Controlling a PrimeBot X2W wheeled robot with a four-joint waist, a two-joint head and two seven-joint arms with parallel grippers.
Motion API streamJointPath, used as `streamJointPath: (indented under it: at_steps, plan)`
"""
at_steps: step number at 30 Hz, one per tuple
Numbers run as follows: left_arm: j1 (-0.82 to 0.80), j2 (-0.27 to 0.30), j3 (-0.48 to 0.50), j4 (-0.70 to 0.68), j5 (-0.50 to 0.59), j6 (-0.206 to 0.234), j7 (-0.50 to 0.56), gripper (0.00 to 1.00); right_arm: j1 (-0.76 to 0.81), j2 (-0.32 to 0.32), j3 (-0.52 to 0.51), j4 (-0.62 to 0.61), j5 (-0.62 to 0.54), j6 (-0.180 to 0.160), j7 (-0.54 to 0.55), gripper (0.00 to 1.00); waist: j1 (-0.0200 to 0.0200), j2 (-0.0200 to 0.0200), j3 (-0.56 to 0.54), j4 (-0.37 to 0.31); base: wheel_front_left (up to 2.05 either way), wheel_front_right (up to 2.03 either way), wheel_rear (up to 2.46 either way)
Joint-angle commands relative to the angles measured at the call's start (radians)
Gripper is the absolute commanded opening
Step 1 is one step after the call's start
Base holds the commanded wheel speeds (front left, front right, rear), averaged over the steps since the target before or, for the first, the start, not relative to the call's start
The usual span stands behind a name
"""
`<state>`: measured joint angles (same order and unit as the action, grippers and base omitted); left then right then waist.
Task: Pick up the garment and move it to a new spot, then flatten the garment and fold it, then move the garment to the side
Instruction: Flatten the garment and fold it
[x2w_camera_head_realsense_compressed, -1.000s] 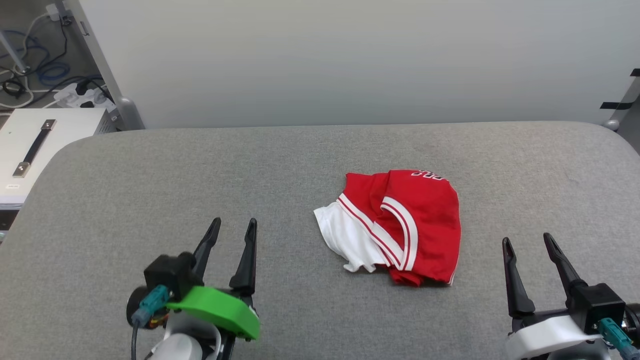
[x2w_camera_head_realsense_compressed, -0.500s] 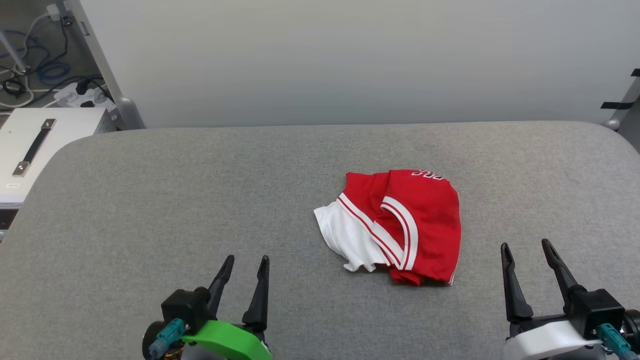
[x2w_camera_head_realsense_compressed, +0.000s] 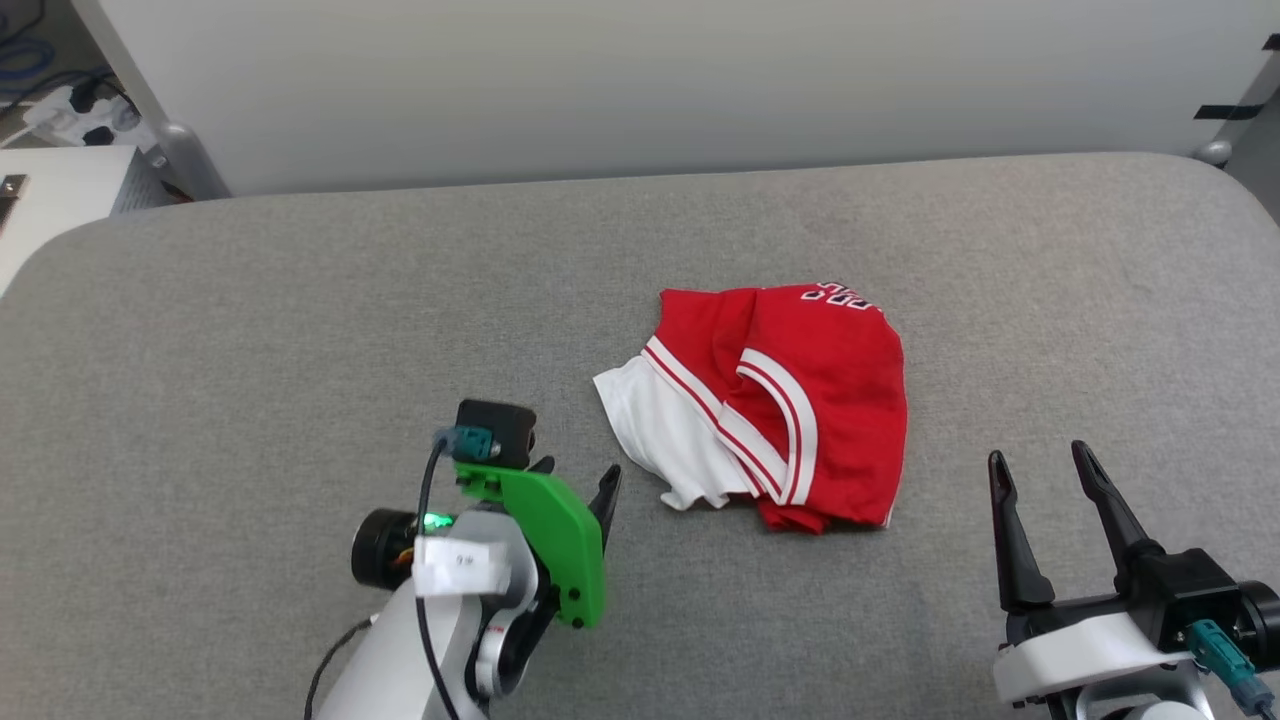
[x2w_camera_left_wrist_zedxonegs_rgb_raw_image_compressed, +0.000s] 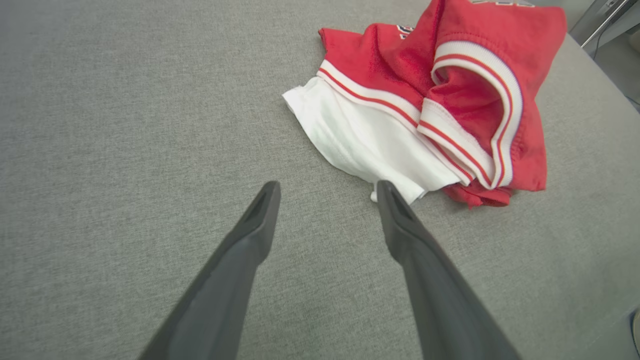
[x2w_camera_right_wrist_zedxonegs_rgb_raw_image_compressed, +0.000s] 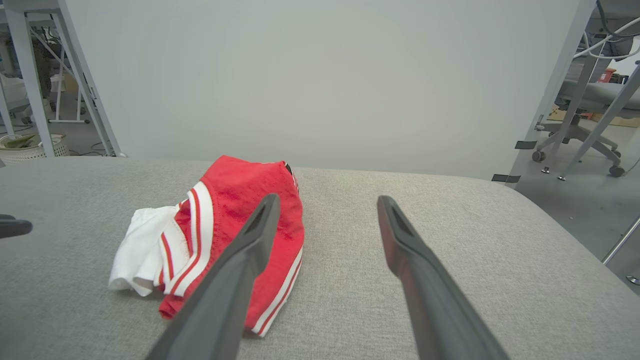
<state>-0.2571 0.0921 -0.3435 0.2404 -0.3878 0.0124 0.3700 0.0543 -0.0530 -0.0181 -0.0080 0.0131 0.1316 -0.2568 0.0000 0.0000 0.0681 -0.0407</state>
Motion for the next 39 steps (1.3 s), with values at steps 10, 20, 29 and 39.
streamJointPath:
  at_steps: [10, 20, 29, 39]
  plan:
    - [-0.154, -0.004, -0.030, 0.034, 0.017, 0.056, 0.210, 1.00, -0.060, 0.003, 0.040, -0.004, 0.010, -0.001, -0.005, 1.00, 0.0000, 0.0000, 0.129, -0.107, 0.00, 0.00, 0.00]
    - [-0.211, -0.004, -0.017, 0.160, 0.026, 0.081, 0.150, 1.00, -0.087, 0.003, 0.050, -0.003, 0.027, -0.001, -0.005, 1.00, 0.0000, 0.0000, 0.183, -0.143, 0.00, 0.00, 0.00]
    - [-0.209, 0.005, -0.023, 0.238, 0.014, 0.057, 0.113, 0.00, -0.088, 0.003, 0.042, 0.007, 0.024, -0.001, -0.005, 1.00, 0.0000, 0.0000, 0.172, -0.131, 0.00, 0.00, 0.00]
    - [-0.129, 0.074, 0.086, 0.120, -0.037, 0.086, -0.024, 0.00, -0.058, 0.003, 0.029, 0.022, 0.011, -0.001, -0.005, 1.00, 0.0000, 0.0000, 0.079, -0.038, 0.00, 0.00, 0.00]
